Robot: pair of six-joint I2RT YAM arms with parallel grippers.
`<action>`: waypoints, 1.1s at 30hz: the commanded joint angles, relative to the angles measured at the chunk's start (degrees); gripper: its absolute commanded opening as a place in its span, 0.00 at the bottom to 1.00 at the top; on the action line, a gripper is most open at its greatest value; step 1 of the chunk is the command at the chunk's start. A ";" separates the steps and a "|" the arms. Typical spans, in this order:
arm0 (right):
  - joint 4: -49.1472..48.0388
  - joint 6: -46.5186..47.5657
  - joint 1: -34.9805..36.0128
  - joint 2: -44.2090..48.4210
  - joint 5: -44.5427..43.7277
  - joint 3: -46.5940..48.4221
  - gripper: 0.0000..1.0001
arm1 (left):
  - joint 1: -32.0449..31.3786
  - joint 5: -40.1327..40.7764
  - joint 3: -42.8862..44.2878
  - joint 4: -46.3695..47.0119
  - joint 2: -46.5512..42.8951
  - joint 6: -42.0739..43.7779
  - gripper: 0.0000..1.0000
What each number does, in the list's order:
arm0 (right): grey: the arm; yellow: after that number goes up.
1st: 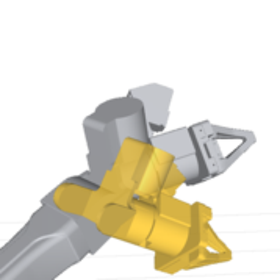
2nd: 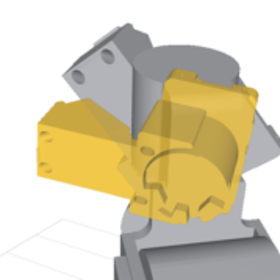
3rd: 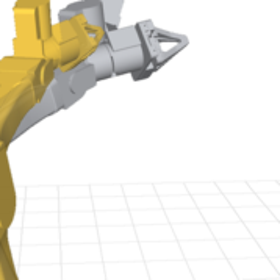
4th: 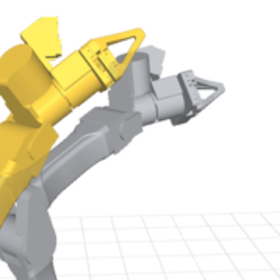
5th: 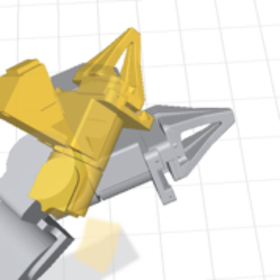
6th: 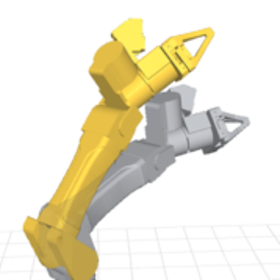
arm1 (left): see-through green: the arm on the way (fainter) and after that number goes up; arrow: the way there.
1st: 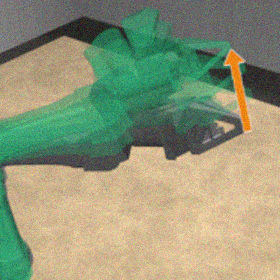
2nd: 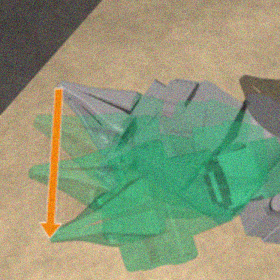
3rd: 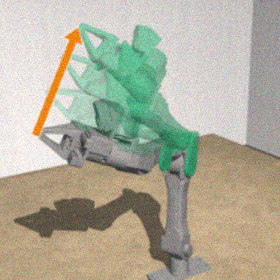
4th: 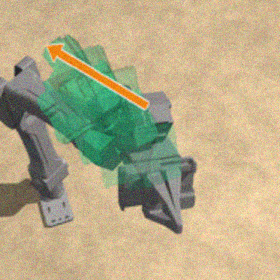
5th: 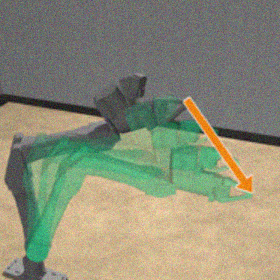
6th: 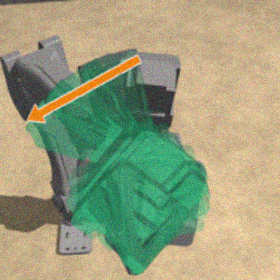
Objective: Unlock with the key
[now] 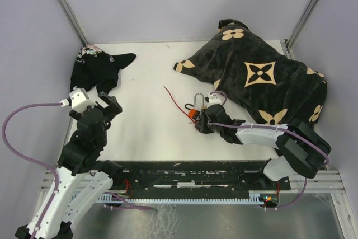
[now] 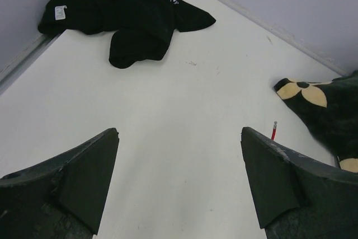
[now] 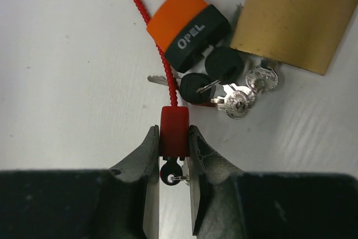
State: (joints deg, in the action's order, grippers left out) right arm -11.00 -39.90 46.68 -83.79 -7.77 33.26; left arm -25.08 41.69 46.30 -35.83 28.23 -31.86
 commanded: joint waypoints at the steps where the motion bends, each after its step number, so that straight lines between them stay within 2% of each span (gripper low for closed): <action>1: 5.22 -2.70 -0.45 2.37 -2.72 -0.48 0.14 | 0.35 0.22 0.45 3.45 -0.43 3.09 0.96; 6: 9.57 -1.07 -0.45 7.58 -4.79 -0.41 0.54 | 0.30 -3.34 1.45 3.22 -1.61 2.65 1.00; 8: 12.78 0.72 -0.45 10.59 -5.28 0.62 0.63 | 0.33 -4.58 2.25 2.23 -2.15 2.08 0.99; 17: 37.82 8.47 -0.45 22.68 -12.80 11.63 0.85 | 0.35 -13.78 4.18 -3.31 -4.98 1.25 0.99; 23: 45.47 12.26 -0.45 36.09 -22.34 13.32 0.89 | 0.35 -23.31 2.81 -4.41 -7.03 1.35 0.99; 25: 47.49 14.69 -0.45 41.60 -24.31 14.30 1.00 | 0.35 -25.68 2.74 -4.50 -7.72 2.05 0.99; 29: 52.65 18.62 -0.45 51.31 -27.75 17.19 0.99 | 0.31 -26.76 2.68 -4.40 -10.26 2.81 0.99; 33: 54.93 20.83 -0.47 57.06 -30.41 18.04 0.99 | 0.31 -24.64 1.12 -2.58 -14.69 2.59 0.99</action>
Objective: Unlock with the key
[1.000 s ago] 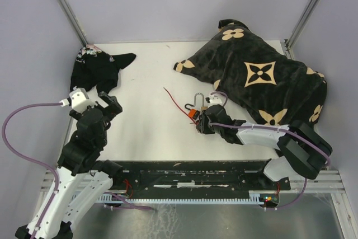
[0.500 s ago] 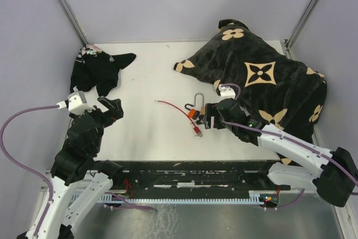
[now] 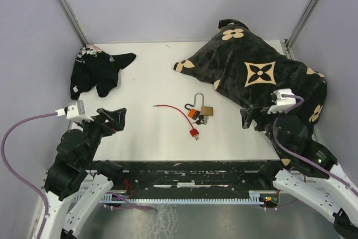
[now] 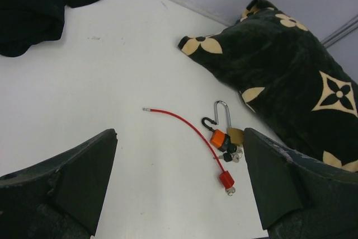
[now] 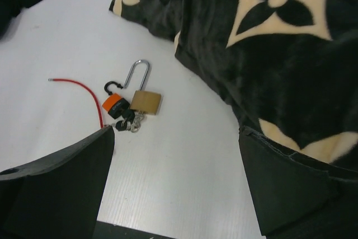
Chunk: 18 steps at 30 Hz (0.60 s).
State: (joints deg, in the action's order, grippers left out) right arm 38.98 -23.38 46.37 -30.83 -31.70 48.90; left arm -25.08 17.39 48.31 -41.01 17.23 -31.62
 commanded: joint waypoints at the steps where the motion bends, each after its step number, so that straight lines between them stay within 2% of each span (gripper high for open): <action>1: 4.96 4.75 -0.14 5.24 -6.79 2.12 0.99 | 0.37 0.19 -1.65 3.21 -4.91 2.27 0.99; 9: 2.33 5.16 -0.14 10.38 -7.81 -2.07 0.99 | 0.33 4.76 -8.61 6.50 -12.43 1.71 0.99; 18: 1.12 5.80 -0.14 9.46 -7.16 -2.78 0.99 | 0.37 5.63 -8.95 6.42 -12.43 2.08 0.99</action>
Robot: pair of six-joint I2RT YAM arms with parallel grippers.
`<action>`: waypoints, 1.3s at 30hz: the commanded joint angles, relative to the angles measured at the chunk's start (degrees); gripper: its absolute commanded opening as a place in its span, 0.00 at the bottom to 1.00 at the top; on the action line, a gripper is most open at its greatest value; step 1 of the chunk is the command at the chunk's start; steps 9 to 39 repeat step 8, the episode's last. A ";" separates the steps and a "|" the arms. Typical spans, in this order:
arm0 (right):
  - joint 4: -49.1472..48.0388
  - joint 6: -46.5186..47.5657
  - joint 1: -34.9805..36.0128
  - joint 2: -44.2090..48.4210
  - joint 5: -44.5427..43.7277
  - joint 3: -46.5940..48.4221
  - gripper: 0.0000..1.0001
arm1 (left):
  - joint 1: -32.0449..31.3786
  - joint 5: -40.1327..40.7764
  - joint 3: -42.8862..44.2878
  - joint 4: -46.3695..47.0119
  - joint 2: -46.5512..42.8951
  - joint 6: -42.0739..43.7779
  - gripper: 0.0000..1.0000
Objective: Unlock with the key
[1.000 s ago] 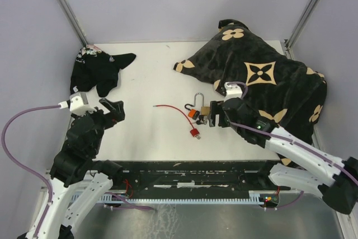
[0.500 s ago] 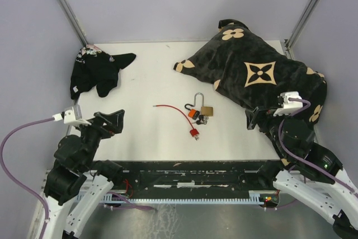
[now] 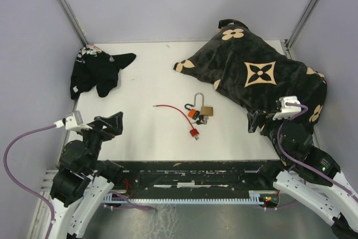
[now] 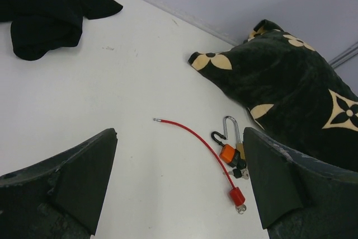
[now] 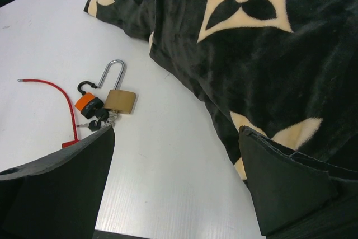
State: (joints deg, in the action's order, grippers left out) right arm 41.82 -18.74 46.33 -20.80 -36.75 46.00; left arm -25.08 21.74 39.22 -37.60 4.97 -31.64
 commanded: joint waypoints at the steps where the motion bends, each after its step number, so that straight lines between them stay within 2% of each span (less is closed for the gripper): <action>1: -1.65 1.16 -0.10 -0.85 -1.98 0.14 0.99 | 0.35 1.29 0.15 2.98 -0.03 2.19 0.99; 39: -1.84 1.18 -0.07 -2.41 -2.09 0.47 0.99 | 0.30 0.37 0.13 3.00 1.22 2.54 0.99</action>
